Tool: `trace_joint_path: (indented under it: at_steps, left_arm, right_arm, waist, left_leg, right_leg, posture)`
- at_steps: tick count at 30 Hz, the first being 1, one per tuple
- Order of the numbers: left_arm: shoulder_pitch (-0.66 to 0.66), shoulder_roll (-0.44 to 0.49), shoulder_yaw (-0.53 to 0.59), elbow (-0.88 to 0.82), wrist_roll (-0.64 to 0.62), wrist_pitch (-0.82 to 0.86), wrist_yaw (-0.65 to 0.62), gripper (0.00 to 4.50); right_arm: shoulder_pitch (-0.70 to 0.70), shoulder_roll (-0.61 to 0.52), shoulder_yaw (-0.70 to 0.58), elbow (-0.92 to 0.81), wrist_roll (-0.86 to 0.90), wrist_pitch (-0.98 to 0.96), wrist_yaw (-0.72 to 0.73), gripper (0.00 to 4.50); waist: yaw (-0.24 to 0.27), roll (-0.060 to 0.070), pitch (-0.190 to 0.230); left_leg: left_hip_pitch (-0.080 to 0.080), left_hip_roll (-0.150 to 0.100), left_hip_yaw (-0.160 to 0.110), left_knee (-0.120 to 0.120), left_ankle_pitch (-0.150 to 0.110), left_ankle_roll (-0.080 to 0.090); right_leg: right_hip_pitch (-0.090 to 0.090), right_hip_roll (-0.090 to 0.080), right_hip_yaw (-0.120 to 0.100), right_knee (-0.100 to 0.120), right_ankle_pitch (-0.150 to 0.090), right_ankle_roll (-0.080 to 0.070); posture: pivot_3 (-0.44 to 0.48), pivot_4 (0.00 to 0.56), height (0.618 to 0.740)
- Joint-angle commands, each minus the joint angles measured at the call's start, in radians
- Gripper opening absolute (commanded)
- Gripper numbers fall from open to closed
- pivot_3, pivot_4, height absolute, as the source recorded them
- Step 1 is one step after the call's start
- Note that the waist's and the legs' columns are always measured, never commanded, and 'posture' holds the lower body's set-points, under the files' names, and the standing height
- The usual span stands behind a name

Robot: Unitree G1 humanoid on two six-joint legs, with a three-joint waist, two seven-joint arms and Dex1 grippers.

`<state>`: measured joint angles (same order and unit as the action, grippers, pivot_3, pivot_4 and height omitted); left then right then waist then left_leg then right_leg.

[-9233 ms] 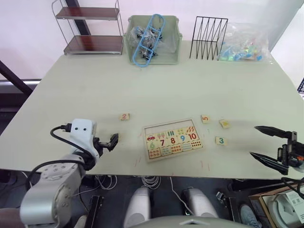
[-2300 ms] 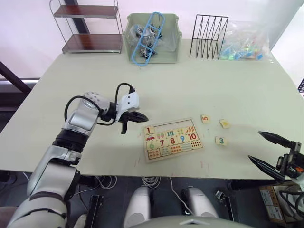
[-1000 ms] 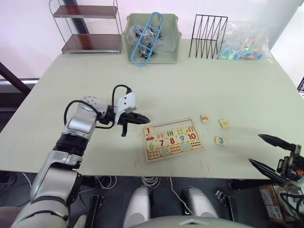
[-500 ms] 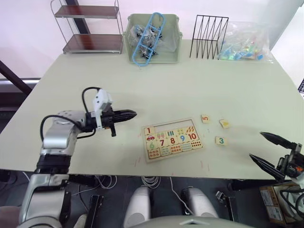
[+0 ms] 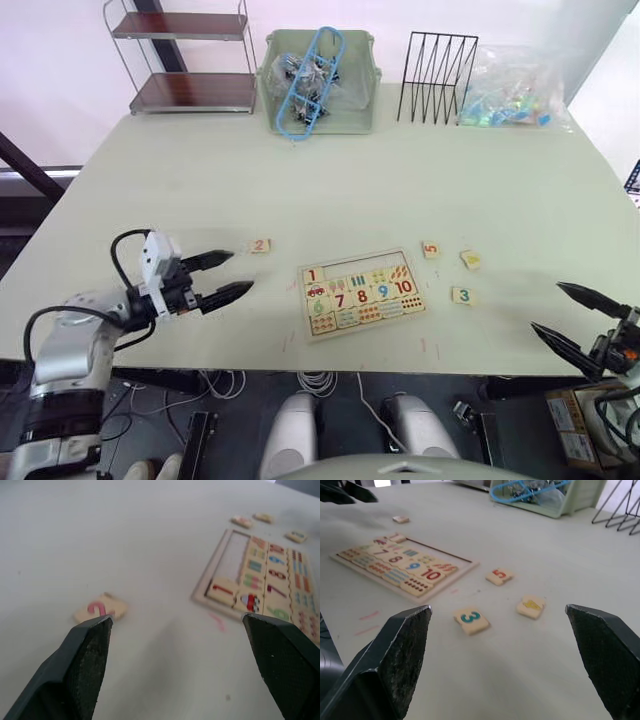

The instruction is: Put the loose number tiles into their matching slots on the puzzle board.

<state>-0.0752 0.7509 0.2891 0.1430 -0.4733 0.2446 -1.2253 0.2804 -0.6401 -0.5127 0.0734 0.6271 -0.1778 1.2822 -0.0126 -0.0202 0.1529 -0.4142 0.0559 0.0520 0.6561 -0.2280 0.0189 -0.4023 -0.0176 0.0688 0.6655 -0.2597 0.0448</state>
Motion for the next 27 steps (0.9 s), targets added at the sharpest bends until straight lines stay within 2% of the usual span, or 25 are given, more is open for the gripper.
trace_joint_path:
  at_steps: [1, 11, 19, 27]
  left_arm:
    - [0.037, 0.028, 0.059, 0.018, -0.002, -0.063, -0.014, 4.4]
    - [0.141, -0.016, 0.092, -0.025, -0.021, -0.108, 0.049, 4.4]
    - [0.167, -0.056, 0.096, -0.104, -0.032, -0.094, 0.124, 4.4]
    - [0.19, -0.055, 0.097, -0.12, -0.04, -0.099, 0.135, 4.4]
  right_arm:
    - [0.009, -0.016, -0.05, 0.041, -0.006, -0.045, 0.011, 4.5]
    - [0.024, -0.047, -0.084, 0.117, -0.001, -0.04, 0.011, 4.5]
    - [-0.004, -0.062, -0.084, 0.158, 0.008, -0.024, 0.041, 4.5]
    - [-0.01, -0.047, -0.065, 0.134, 0.008, -0.008, 0.059, 4.5]
  waist:
    - [0.001, 0.0, 0.0]
    - [0.0, 0.0, 0.0]
    - [0.0, 0.0, 0.0]
    - [-0.001, 0.0, 0.0]
  left_leg:
    - [0.0, 0.0, 0.0, 0.0, 0.0, 0.0]
    - [0.0, 0.001, 0.002, 0.0, 0.0, 0.0]
    - [0.001, 0.001, 0.002, 0.0, 0.0, 0.0]
    - [0.001, 0.001, 0.003, 0.0, 0.0, 0.0]
  right_leg:
    - [0.0, 0.0, 0.0, 0.0, 0.0, 0.0]
    - [0.0, -0.002, 0.001, 0.0, 0.0, 0.0]
    - [0.0, -0.001, 0.001, 0.0, 0.0, 0.0]
    - [0.0, -0.001, 0.001, -0.001, 0.0, 0.0]
  posture:
    - [0.0, 0.15, 0.74]
    - [0.0, 0.15, 0.74]
    - [0.0, 0.15, 0.74]
    - [0.0, 0.15, 0.74]
